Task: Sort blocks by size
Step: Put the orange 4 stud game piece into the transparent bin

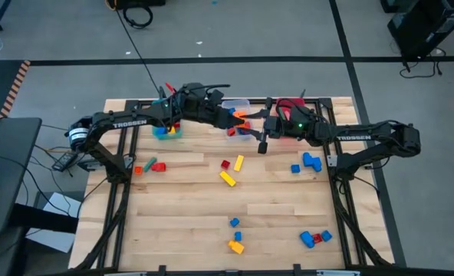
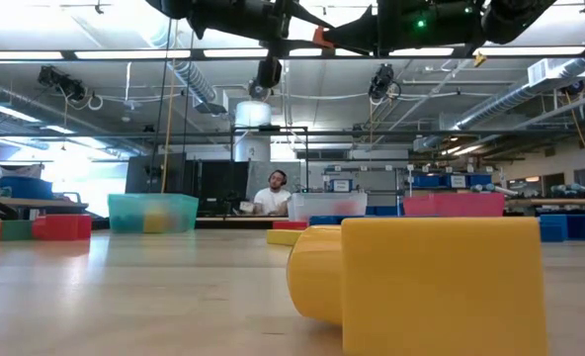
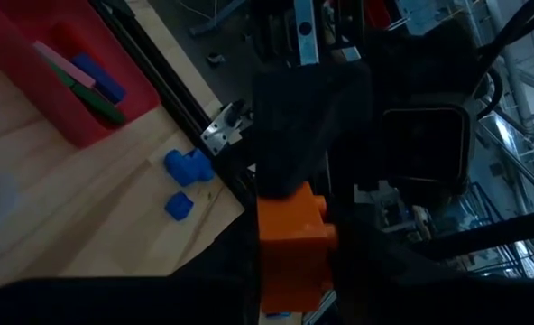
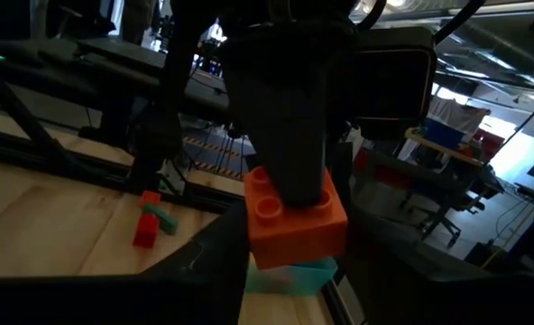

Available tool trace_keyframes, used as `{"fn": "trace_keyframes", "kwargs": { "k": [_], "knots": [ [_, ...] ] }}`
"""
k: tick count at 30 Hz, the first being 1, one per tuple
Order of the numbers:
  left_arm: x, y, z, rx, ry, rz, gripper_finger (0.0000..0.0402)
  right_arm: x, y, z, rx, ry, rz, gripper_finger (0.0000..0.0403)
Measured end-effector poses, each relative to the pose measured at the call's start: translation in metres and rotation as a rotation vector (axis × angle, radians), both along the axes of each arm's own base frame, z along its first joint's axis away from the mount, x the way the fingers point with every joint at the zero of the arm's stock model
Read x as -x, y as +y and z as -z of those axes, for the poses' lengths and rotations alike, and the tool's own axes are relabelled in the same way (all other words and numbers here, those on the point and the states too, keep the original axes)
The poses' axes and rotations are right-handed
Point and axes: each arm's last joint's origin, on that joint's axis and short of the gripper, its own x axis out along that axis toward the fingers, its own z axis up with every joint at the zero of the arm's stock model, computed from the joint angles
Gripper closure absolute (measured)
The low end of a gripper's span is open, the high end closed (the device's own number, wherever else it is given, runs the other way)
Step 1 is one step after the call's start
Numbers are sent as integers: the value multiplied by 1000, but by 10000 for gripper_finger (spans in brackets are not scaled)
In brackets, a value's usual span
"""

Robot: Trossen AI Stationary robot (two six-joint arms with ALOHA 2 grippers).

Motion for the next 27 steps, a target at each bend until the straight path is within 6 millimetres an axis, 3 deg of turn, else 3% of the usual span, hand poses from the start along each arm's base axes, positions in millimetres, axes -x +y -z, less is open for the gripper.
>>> {"fn": "trace_keyframes", "kwargs": {
  "k": [19,27],
  "knots": [
    [0,2,0,-120,5,-63,239,0,-1,0,-9,0,36,232],
    [4,15,-1,-214,7,-98,234,8,-12,-4,-90,-19,125,233]
  ]
}}
